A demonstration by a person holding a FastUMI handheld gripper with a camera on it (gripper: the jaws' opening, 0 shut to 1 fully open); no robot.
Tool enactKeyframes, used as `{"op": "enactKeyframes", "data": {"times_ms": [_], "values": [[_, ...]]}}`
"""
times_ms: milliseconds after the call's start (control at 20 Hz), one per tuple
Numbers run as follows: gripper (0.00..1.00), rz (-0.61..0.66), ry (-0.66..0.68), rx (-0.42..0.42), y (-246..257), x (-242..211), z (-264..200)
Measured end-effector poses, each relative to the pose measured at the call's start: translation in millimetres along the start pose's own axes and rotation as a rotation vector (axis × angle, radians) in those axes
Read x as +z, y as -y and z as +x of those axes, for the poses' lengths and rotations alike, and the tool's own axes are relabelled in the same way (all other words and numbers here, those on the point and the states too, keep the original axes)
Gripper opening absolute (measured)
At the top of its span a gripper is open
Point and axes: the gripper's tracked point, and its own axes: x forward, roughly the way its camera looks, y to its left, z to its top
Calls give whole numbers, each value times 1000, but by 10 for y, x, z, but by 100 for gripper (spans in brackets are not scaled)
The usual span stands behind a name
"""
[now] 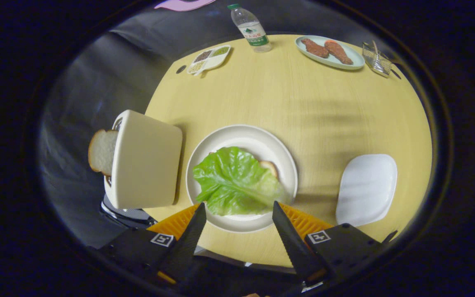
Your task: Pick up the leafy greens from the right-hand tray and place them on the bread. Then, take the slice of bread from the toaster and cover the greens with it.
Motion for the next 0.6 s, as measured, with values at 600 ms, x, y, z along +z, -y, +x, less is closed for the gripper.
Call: {"op": "enactKeyframes", "data": {"times_ms": [600], "values": [[100, 184, -83, 263, -1625, 303, -486]]}}
